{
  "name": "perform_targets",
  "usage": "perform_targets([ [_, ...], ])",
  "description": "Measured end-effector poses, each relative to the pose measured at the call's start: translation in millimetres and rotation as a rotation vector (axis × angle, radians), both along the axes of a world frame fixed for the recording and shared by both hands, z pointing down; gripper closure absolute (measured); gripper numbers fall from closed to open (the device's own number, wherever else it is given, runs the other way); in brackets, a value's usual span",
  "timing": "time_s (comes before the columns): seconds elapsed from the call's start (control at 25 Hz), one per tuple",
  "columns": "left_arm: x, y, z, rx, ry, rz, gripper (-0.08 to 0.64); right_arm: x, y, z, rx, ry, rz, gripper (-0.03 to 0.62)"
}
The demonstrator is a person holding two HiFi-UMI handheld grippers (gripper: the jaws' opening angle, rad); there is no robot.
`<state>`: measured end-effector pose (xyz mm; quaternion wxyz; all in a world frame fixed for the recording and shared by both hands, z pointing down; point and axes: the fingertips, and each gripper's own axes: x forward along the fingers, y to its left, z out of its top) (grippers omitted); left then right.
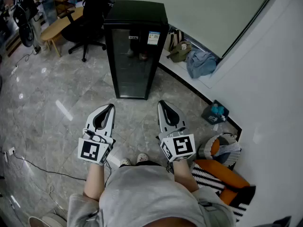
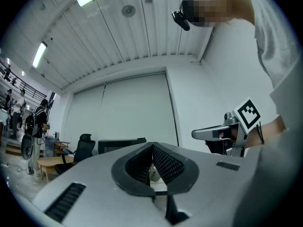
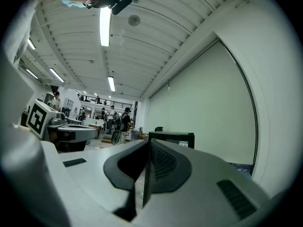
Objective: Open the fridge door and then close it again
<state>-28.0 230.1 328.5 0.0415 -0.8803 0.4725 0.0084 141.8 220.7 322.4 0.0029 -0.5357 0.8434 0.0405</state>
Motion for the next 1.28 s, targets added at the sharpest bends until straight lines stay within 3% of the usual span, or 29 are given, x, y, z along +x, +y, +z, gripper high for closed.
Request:
perform_targets([
  [0.88, 26.1, -25.4, 8.8, 0.000, -0.005, -0.089, 0.545, 22.5, -41.5, 14.7, -0.001, -0.028, -0.105, 0.568],
  [1.12, 11.1, -41.4, 0.5, 0.000, 0.037, -0.131, 0.545, 11.2, -56.0, 16.0, -0.011, -0.034, -0.109, 0.568],
  [1.28, 3.5, -67.2, 5.8, -0.008, 0.030, -0.107, 0.545, 4.6, -81.1, 17.6, -0.014, -0.034, -0.090, 0.568],
])
